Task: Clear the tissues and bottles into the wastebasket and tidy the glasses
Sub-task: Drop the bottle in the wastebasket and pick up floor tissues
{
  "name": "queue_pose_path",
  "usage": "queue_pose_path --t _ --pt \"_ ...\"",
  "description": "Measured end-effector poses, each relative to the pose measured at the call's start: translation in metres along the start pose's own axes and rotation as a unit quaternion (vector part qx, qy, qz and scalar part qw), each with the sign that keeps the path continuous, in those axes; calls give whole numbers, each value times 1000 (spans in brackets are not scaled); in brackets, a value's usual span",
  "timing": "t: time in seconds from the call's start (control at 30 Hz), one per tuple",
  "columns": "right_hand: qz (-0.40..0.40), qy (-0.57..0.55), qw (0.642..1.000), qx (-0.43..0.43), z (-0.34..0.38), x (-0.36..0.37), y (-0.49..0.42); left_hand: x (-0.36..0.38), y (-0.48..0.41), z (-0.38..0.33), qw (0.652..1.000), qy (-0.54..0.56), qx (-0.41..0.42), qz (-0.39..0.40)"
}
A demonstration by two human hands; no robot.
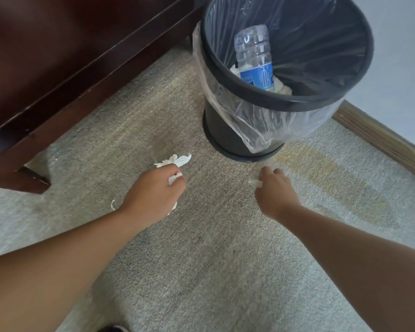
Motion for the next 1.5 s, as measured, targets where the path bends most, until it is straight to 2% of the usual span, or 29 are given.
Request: queue_pose_path --t 0.33,0.53,0.67,1.0,1.33,1.5 --pt "85 -103 986 -103 82 -7 19 -16 2 23 999 0 -22 -29" --pt "144 -169 972 -79 124 8 25 -42 5 72 995 -21 -69 -68" --pt "163 -155 970 -89 145 23 24 -48 10 112 990 -51 -110 -65" --pt "219 -182 958 -21 141 50 18 -9 22 155 983 -144 -111 10" --pt "214 -173 961 -37 138 55 21 -8 12 167 974 -198 -109 2" --pt "210 -185 959 -33 136 50 22 -8 5 160 962 -253 -101 22"
Point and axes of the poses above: each hand's wrist, its own y-axis away from the middle knuckle, its own x-axis out of the palm, z = x × y, the point moved 5 cm from there along -y, towards the middle knuckle, and after that the axes turned 8 degrees about -y, right-handed, at the moved point
